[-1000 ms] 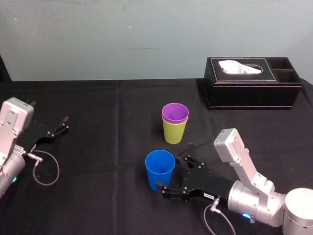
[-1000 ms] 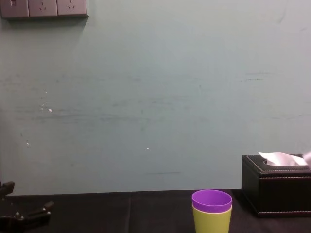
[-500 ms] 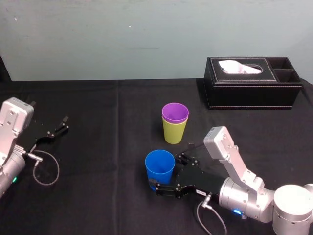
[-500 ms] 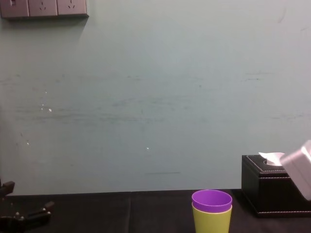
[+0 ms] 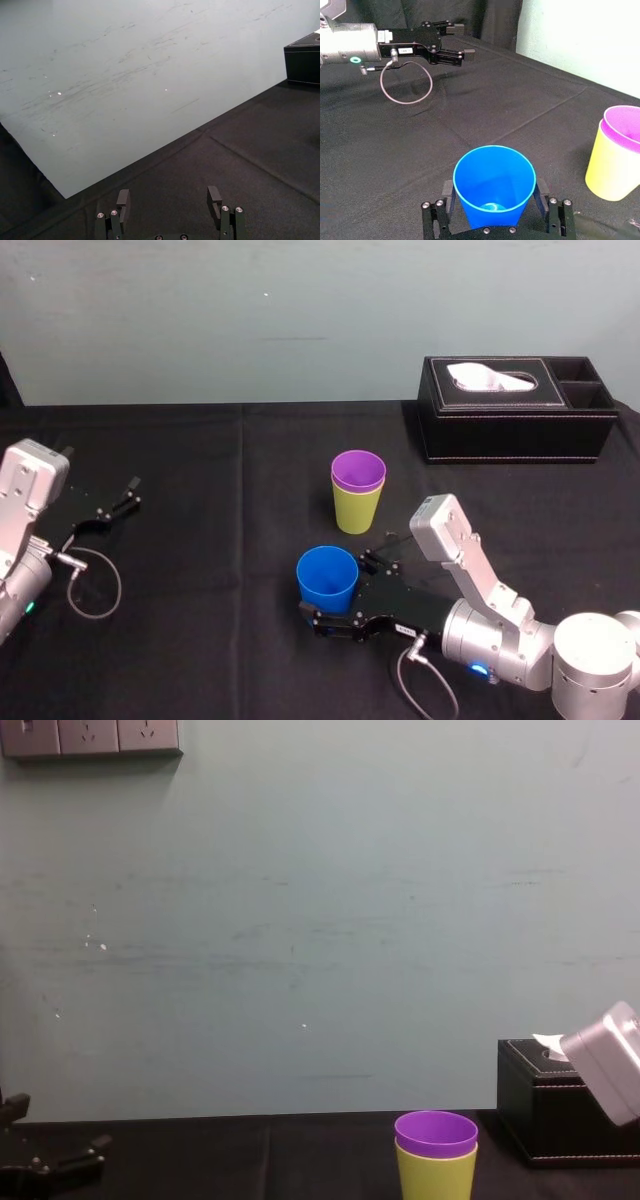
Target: Stack the three plastic cups sequentially using one hand.
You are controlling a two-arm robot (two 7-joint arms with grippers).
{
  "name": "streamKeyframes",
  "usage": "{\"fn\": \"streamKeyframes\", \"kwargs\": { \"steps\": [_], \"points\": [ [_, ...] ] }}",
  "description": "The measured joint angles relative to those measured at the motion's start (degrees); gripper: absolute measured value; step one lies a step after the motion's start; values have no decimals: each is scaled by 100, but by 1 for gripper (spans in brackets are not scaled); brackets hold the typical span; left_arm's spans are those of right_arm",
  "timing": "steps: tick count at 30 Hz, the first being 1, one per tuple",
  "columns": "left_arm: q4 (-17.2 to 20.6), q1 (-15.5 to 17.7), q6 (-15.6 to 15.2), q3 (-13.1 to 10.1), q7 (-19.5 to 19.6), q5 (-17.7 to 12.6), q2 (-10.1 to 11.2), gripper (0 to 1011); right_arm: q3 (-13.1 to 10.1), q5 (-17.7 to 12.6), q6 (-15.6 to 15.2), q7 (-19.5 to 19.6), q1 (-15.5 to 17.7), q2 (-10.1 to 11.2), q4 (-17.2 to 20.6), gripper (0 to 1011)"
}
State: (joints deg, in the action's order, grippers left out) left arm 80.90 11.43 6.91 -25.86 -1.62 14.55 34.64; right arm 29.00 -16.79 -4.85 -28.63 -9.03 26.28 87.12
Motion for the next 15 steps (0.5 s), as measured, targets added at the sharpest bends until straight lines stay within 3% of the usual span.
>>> {"fn": "streamKeyframes", "kwargs": {
  "steps": [9,15],
  "points": [
    [0,0,0,0,0,0,0,1010,-4,-3,0,1,6,4,1,799],
    [0,0,0,0,0,0,0,1010,-8,-4,2,3,8,7,3,743]
  ]
}}
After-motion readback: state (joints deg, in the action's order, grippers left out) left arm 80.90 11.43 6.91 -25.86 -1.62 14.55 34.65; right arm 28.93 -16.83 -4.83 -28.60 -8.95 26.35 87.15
